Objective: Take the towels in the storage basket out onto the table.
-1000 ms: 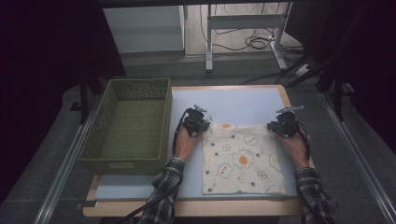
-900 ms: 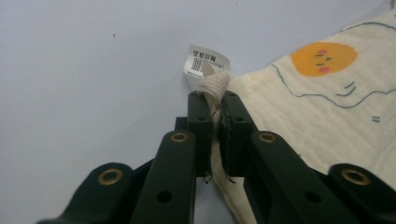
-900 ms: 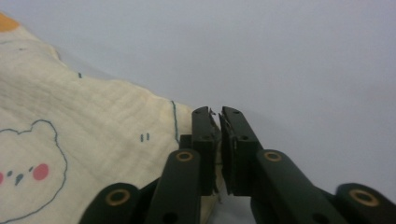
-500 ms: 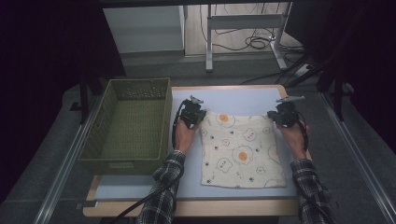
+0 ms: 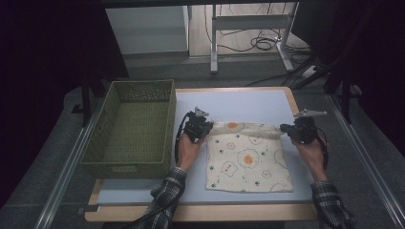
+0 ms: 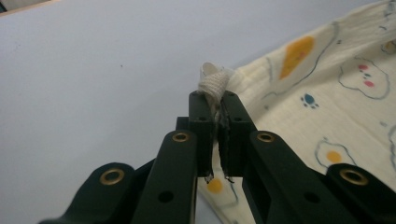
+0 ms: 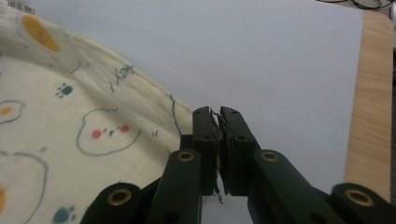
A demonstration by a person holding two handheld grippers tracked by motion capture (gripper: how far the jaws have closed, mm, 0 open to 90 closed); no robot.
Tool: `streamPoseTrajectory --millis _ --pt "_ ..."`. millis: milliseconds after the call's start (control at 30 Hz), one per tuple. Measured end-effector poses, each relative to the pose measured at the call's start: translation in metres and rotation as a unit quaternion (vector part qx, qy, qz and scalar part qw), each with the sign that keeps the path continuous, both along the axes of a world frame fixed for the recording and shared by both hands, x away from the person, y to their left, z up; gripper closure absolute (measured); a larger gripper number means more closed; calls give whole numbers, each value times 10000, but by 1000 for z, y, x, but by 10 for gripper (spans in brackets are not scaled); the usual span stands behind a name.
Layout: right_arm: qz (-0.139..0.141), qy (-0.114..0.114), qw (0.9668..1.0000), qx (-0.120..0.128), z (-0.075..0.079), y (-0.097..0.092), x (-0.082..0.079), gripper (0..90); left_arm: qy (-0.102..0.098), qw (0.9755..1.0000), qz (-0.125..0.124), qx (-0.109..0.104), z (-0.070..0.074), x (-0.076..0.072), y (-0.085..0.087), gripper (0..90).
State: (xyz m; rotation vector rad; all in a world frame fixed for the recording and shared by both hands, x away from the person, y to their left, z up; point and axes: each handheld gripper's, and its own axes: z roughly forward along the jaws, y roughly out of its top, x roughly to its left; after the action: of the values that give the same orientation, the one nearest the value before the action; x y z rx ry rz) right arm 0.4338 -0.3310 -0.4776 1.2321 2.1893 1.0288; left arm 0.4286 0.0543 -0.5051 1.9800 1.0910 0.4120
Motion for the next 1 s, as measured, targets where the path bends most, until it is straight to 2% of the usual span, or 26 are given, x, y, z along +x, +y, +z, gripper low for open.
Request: streamPoseTrajectory --millis 100,133,300,333,400,433,467,500,567,633,667,700,767,800,900,967,1000 --pt "2 -23 10000 62 3 -5 -15 852 -28 9999 -119 -8 -2 -12 -1 853" --pt "18 -35 10000 80 4 -7 -20 852 -28 9999 -119 -8 -2 -12 -1 853" --pt "120 -100 9998 116 7 -15 -48 851 -114 9992 -350 -172 0 -36 3 853" --pt "120 -100 9998 116 7 -15 -48 851 -114 9992 -350 -172 0 -36 3 853" --pt "157 -118 9996 184 7 -18 -59 851 -141 9987 -443 -220 0 -45 4 853" --pt "186 -92 9995 234 7 -21 -70 850 -168 9981 -531 -262 0 -55 5 852" --pt "186 -92 9995 234 7 -21 -70 850 -168 9981 -531 -262 0 -55 5 852" --pt "235 -83 9994 243 6 -23 -80 850 -201 9977 -589 -264 0 -64 6 852" --pt "287 -86 9991 288 4 -24 -91 850 -217 9975 -610 -274 -1 -69 7 852" --pt "325 -79 9989 325 2 -24 -101 850 -201 9969 -698 -300 -4 -81 8 852" --pt "325 -79 9989 325 2 -24 -101 850 -201 9969 -698 -300 -4 -81 8 852" --pt "375 -90 9987 343 0 -24 -111 850 -192 9964 -778 -286 -6 -90 9 852" --pt "423 -104 9984 353 -2 -24 -121 850 -212 9958 -843 -289 -7 -100 10 852" --pt "423 -104 9984 353 -2 -24 -121 850 -212 9958 -843 -289 -7 -100 10 852" --pt "549 -77 9981 283 -5 -24 -139 850 -237 9951 -937 -228 -9 -116 11 851" --pt "580 -72 9979 284 -6 -24 -143 850 -221 9948 -963 -231 -11 -120 12 851" --pt "635 -19 9977 254 -9 -24 -150 850 -211 9947 -976 -230 -15 -126 14 850"
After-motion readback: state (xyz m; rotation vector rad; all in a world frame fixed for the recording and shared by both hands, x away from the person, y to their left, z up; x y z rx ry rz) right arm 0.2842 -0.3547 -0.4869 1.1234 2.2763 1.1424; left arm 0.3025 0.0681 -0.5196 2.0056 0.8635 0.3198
